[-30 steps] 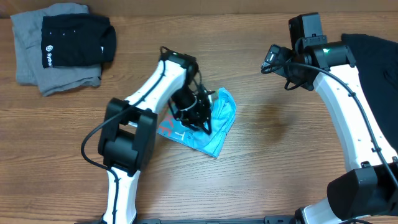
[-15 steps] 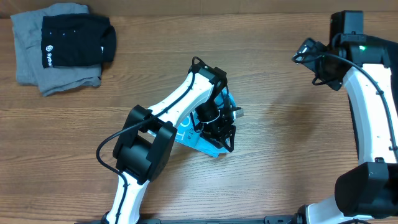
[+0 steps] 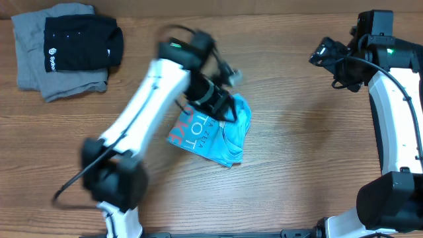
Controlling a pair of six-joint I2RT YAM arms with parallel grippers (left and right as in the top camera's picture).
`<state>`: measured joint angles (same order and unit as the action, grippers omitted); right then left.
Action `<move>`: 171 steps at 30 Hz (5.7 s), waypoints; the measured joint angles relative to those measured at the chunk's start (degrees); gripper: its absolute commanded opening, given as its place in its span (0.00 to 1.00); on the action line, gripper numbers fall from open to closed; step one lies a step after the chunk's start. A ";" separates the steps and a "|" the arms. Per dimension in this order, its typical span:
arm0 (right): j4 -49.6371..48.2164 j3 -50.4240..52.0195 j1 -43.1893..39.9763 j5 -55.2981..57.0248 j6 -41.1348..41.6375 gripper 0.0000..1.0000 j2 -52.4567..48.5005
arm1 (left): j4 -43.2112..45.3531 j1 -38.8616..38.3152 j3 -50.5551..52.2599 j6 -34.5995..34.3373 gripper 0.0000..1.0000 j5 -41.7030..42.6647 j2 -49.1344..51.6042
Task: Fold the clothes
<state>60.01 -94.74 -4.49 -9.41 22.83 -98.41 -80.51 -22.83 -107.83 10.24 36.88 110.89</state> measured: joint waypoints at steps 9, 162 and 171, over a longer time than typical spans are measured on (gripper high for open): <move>-0.44 0.42 10.64 -7.04 -3.80 0.98 -0.44 | 0.02 13.11 -0.24 -14.56 0.72 -14.56 -3.80; -0.66 11.34 26.34 -7.19 3.32 0.04 -5.22 | 11.54 14.05 5.18 -16.46 0.04 -16.00 -1.86; -2.16 18.29 26.34 -16.13 2.67 0.04 -7.26 | 20.11 6.80 5.18 -12.57 0.04 -3.61 9.03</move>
<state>57.84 -76.44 21.85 -25.54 25.50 -105.67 -60.40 -16.03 -102.65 -2.33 33.28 119.92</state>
